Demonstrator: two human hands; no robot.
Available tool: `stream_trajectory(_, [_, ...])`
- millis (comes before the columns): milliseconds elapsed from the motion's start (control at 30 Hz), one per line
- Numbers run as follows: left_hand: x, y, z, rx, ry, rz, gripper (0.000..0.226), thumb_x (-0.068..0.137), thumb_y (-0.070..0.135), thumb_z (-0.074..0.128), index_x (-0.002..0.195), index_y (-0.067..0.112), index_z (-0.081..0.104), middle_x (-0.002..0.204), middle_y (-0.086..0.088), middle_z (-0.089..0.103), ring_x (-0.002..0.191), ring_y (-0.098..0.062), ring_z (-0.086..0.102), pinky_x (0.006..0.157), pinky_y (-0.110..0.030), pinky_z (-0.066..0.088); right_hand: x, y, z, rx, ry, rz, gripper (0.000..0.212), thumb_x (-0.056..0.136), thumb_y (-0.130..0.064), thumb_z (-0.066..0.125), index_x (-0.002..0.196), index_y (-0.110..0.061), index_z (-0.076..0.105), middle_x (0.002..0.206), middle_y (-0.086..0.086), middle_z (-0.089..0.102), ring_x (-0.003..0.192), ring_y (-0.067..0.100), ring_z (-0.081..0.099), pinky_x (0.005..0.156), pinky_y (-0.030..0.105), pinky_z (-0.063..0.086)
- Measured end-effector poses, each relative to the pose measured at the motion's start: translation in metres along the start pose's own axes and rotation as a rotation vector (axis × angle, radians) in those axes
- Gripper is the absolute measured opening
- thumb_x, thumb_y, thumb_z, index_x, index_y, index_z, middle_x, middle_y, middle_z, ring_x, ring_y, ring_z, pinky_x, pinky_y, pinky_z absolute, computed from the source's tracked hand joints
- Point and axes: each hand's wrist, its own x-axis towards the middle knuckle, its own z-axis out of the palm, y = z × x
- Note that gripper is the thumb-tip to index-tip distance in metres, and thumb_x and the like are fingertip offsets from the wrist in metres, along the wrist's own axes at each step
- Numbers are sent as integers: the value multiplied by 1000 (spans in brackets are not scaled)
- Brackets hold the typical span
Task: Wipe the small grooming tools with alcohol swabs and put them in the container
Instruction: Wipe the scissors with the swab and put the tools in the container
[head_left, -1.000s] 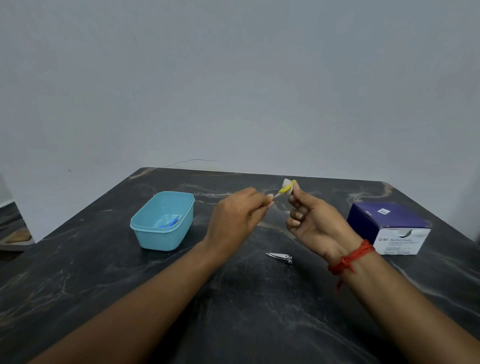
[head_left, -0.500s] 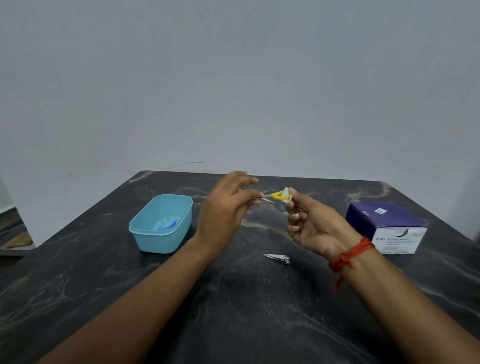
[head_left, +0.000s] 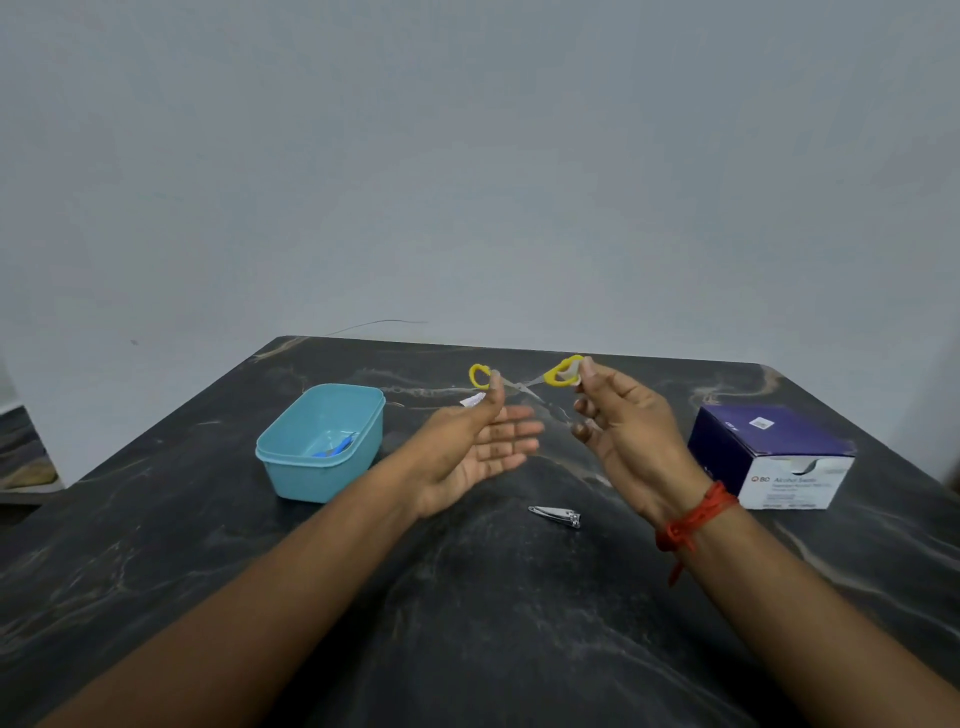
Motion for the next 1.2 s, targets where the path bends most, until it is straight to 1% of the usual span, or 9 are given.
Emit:
stream_trajectory(167, [5,1,-8,-110,87,161,22,93,26,63,101,8,72,101,-10,76,91,-17,72,86,-28,58,-1,11,2,-65,-13,79,21,90,-26,67,101,-10,75,82,-7,64,67,5,45,61,24,39])
stream_trajectory(367, [3,7,-11,-214,125,217,17,92,10,66,105,1,71,101,-14,76,86,-17,75,76,-25,61,1,10,-4,-97,-133,203,39,78,-33,72,104,-4,73,82,-4,65,63,6,45,56,23,39])
stream_trajectory(467, [2,15,-18,-12,113,309,15,91,11,68,101,0,71,96,-12,76,83,-16,75,75,-23,59,2,5,-10,-144,-185,259,46,76,-33,72,108,0,69,81,-3,64,60,6,44,54,22,37])
stream_trajectory(700, [-3,21,-26,478,20,488,18,88,10,72,102,-1,74,90,-18,76,82,-22,71,79,-31,60,-1,-1,-17,-439,-267,419,20,79,-31,76,73,-12,72,70,0,62,57,8,41,53,23,30])
stream_trajectory(867, [-4,19,-23,748,-73,542,11,85,16,77,94,10,78,87,-7,78,82,-24,75,84,-39,60,-6,4,-11,-620,-281,333,23,89,-19,71,67,-11,70,53,-6,57,50,8,34,49,24,26])
stream_trajectory(967, [-5,18,-18,838,-96,566,12,84,21,79,94,14,79,84,-1,78,76,-9,70,74,-28,56,-6,9,-9,-639,-271,287,20,89,-15,71,70,-11,74,58,-4,62,52,9,33,47,23,26])
stream_trajectory(1033, [-5,20,-18,809,-91,564,13,83,18,79,95,13,79,85,-2,78,76,-8,70,74,-22,55,-5,12,-10,-614,-257,277,19,88,-19,72,71,-13,75,62,-1,63,53,9,32,47,24,25])
stream_trajectory(1100, [-6,22,-19,732,-90,543,12,83,13,79,95,12,79,88,-8,78,80,-17,73,80,-28,59,-6,12,-7,-572,-217,255,21,88,-24,73,71,-12,75,62,1,58,52,9,32,47,24,24])
stream_trajectory(1200, [-8,22,-19,675,-100,506,11,84,12,78,95,11,78,89,-13,78,83,-25,75,84,-33,59,-5,5,-5,-522,-56,54,25,91,-21,69,70,-6,72,54,-7,55,44,0,41,44,13,31])
